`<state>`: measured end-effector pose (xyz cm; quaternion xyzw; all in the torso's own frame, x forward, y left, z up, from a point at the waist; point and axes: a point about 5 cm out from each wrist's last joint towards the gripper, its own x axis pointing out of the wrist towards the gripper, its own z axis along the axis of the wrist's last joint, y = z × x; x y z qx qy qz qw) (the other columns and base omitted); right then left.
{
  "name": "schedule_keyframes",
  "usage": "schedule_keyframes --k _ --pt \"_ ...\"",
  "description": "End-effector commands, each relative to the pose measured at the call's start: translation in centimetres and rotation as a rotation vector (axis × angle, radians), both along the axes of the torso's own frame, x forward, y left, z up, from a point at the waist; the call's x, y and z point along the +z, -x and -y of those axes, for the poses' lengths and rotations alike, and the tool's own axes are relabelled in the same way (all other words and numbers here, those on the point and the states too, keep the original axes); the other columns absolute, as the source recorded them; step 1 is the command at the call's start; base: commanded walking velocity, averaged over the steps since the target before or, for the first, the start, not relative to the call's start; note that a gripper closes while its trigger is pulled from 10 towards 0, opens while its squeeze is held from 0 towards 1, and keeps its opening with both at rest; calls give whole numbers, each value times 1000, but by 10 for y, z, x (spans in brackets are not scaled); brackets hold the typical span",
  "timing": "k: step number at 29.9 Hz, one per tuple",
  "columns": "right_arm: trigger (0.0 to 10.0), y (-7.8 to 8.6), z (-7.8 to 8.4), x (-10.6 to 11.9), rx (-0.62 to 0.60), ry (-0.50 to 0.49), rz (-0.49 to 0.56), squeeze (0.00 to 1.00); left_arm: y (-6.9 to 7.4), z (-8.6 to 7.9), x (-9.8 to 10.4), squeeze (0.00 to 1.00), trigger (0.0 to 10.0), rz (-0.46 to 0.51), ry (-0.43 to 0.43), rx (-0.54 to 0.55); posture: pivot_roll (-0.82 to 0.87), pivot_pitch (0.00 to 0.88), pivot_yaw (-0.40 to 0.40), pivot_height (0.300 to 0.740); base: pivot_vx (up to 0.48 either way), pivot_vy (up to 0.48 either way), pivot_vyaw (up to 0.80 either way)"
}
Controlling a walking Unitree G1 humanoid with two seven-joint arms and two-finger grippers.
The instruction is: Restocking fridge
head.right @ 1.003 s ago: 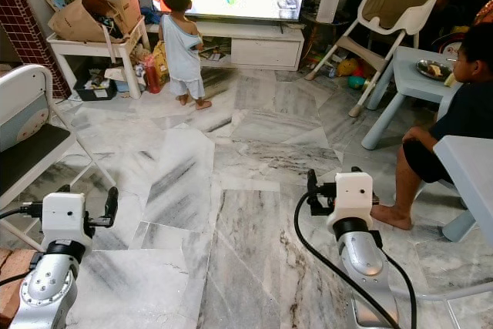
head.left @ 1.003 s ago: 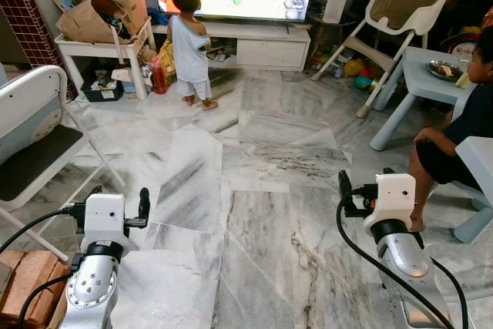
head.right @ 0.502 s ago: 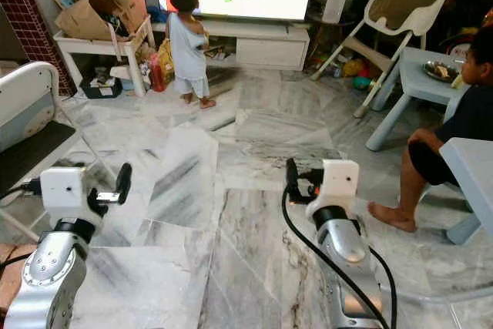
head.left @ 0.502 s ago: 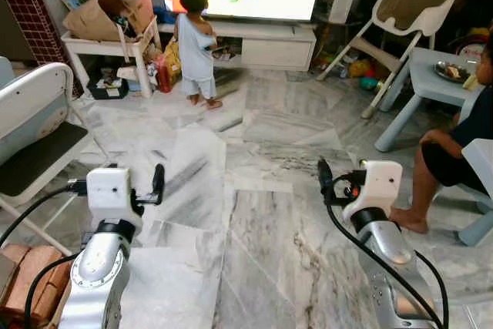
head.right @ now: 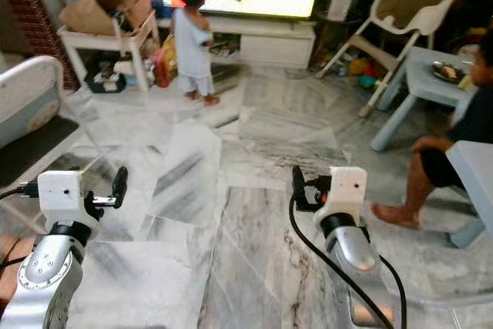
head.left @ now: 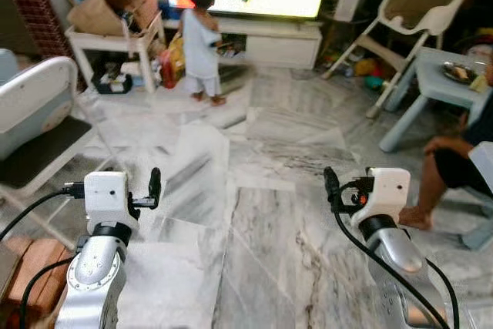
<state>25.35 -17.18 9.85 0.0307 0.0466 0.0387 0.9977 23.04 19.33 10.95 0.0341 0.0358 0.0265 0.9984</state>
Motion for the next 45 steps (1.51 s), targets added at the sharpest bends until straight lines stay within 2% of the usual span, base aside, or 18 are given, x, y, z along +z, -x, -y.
schedule_keyframes --k 1,11,18,22,29,36,39,45 --pt "10000 -2 -2 7 9 -1 23 0 0 1 3 0 10000 6 0 -4 33 22 -45 740 0 0 800" --pt "10000 -5 -5 9 29 -24 25 0 1 -4 3 0 10000 9 18 21 38 14 -35 740 0 0 800" --pt "10000 -6 -2 7 16 -23 14 0 -2 -2 4 0 10000 12 1 15 50 19 -52 740 0 0 800" --pt "10000 -11 -4 8 17 -24 17 0 -4 -11 9 0 10000 21 -14 43 58 25 -50 740 0 0 800" --pt "10000 -12 -3 9 10 -35 22 0 -3 -11 6 0 10000 9 -20 43 59 22 -39 740 0 34 800" --pt "10000 -5 5 3 -65 -27 10 0 -1 -6 2 0 10000 -9 -19 28 54 24 -25 740 0 0 0" --pt "10000 1 10 -4 -80 15 -23 0 3 -5 -2 0 10000 -28 -13 26 51 32 -25 740 0 269 0" --pt "10000 -1 14 -6 -88 31 -38 0 3 -4 -4 0 10000 -36 -7 33 51 33 -34 740 0 418 0"
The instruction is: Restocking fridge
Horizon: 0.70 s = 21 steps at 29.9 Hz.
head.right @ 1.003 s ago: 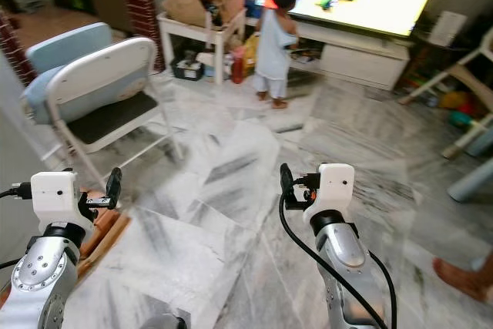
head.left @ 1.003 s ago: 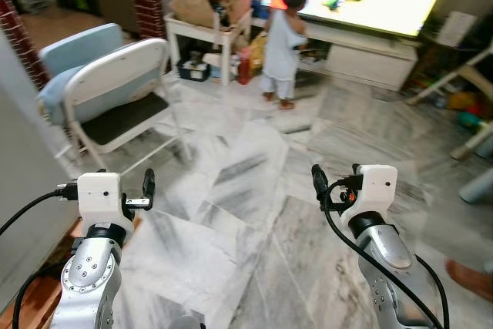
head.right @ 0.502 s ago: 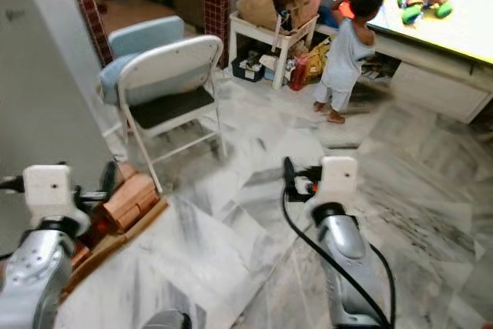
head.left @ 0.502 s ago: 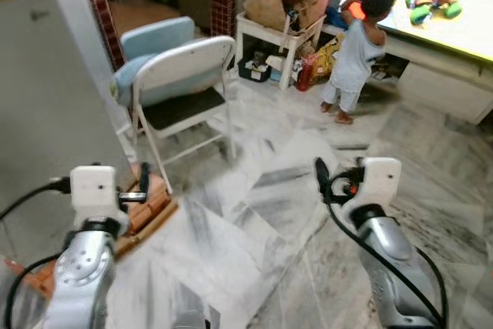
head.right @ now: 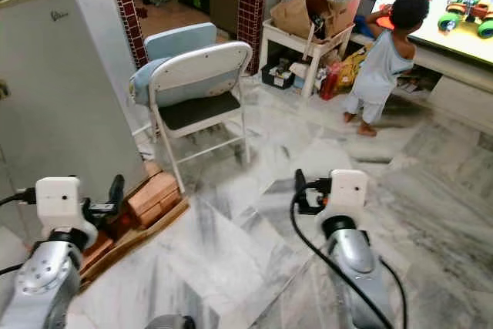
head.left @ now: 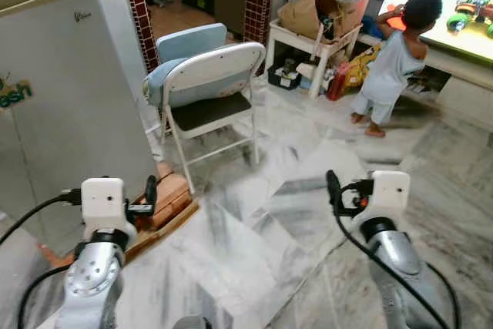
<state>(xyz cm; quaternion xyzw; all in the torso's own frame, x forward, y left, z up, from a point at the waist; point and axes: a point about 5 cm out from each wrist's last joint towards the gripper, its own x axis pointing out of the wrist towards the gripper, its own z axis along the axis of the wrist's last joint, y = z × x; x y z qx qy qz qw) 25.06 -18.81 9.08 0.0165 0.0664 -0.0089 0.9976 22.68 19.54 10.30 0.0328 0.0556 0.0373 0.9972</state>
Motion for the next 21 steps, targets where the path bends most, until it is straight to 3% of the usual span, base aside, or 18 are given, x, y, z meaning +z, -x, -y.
schedule_keyframes --k 1,9,17,21 --pt "10000 -5 -3 2 4 6 3 0 -1 -2 3 0 10000 6 -10 11 51 33 -34 740 0 480 0" --pt "10000 -10 -1 2 -53 23 14 0 -3 -4 6 0 10000 22 -12 16 57 42 -30 740 0 480 0" --pt "10000 -4 -3 -1 -6 7 -7 0 6 -2 0 0 10000 -5 -32 1 50 61 -42 740 0 480 0" --pt "10000 -4 -2 0 -12 57 0 0 5 4 1 0 10000 -2 -12 -19 53 66 -46 740 0 480 0"
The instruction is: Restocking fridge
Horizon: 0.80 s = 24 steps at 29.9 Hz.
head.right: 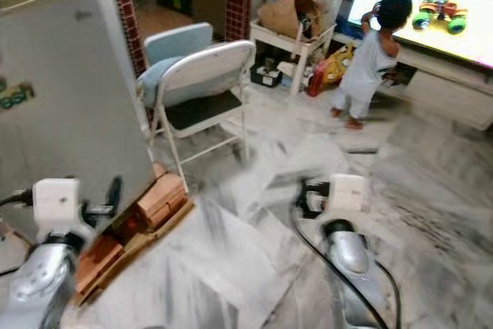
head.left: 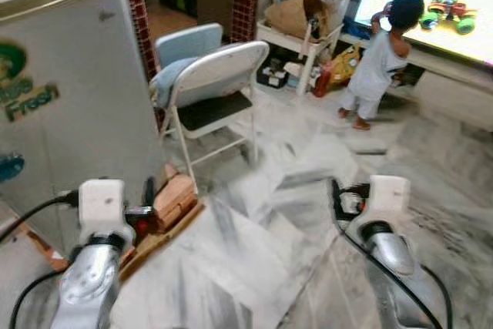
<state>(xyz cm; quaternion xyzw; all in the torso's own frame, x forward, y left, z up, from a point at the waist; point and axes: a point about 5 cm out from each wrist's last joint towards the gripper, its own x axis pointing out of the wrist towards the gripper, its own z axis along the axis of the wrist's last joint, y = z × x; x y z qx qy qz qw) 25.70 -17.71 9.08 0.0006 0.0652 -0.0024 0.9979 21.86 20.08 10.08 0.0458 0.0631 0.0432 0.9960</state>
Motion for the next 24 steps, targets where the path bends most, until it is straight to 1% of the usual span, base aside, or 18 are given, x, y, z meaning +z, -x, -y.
schedule_keyframes --k 1,4,11,16,24 --pt "10000 1 7 1 -10 35 4 0 -4 9 5 0 10000 19 12 -28 55 69 -48 740 0 480 0" --pt "10000 1 5 2 8 32 7 0 -3 10 5 0 10000 16 8 -31 55 72 -51 740 0 480 0" --pt "10000 3 5 0 9 22 -3 0 1 10 2 0 10000 6 10 -24 60 68 -57 740 0 480 0" --pt "10000 0 4 -1 13 15 -8 0 3 13 -1 0 10000 -5 17 -15 61 67 -60 740 0 480 0" --pt "10000 -1 5 -2 12 16 -15 0 4 10 -2 0 10000 -16 21 -15 65 62 -62 740 0 480 0"
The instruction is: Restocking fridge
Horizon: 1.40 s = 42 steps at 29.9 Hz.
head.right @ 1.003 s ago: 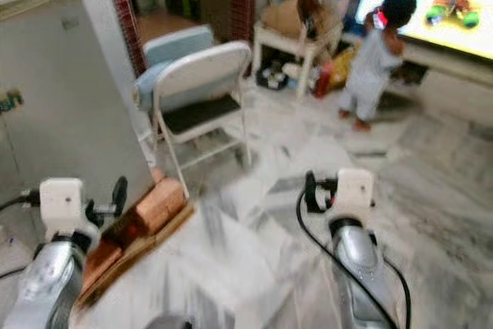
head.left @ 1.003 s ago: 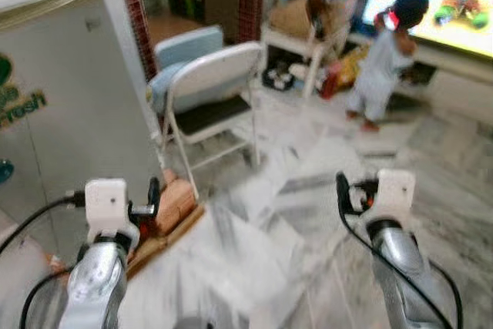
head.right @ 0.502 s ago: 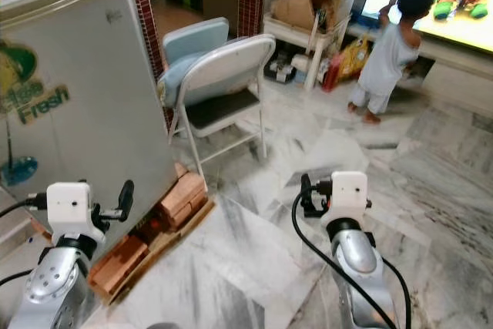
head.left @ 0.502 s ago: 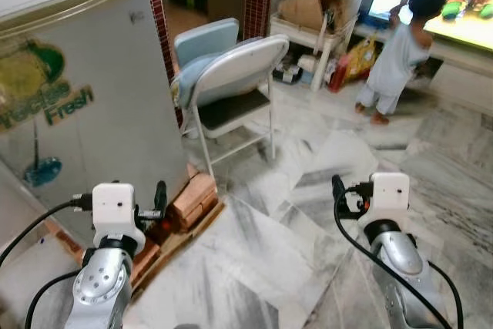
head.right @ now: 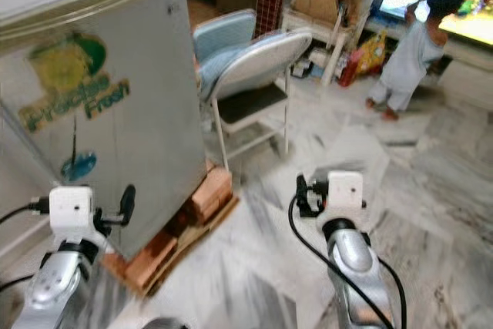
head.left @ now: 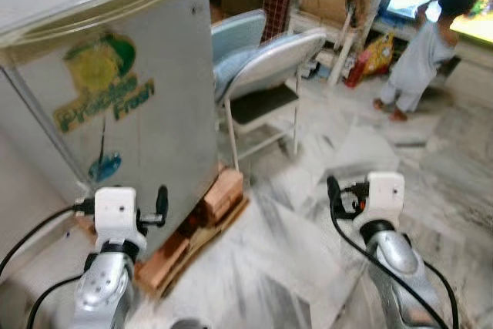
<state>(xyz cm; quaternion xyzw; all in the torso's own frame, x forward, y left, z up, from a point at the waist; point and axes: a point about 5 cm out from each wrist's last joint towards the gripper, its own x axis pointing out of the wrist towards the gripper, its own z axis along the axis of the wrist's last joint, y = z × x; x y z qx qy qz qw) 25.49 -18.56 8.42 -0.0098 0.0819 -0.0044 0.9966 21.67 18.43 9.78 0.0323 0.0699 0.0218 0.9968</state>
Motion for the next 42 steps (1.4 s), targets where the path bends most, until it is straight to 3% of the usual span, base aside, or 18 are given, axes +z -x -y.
schedule_keyframes --k 1,7,14,26,42 --pt "10000 -3 -4 5 15 -6 18 0 2 -7 1 0 10000 -3 -7 24 66 61 -63 740 0 480 0" --pt "10000 -6 -4 5 11 -24 24 0 1 -6 1 0 10000 -4 -1 12 69 59 -65 740 0 480 0" --pt "10000 -7 -3 4 2 -35 9 0 2 -7 2 0 10000 -4 2 2 68 63 -66 740 0 69 0" --pt "10000 -5 -4 1 10 -34 -5 0 2 -16 3 0 10000 -7 -12 26 71 74 -67 740 0 0 -745" --pt "10000 -8 -6 -2 26 -14 -29 0 4 -13 4 0 10000 0 -27 9 75 82 -73 740 0 442 -50"
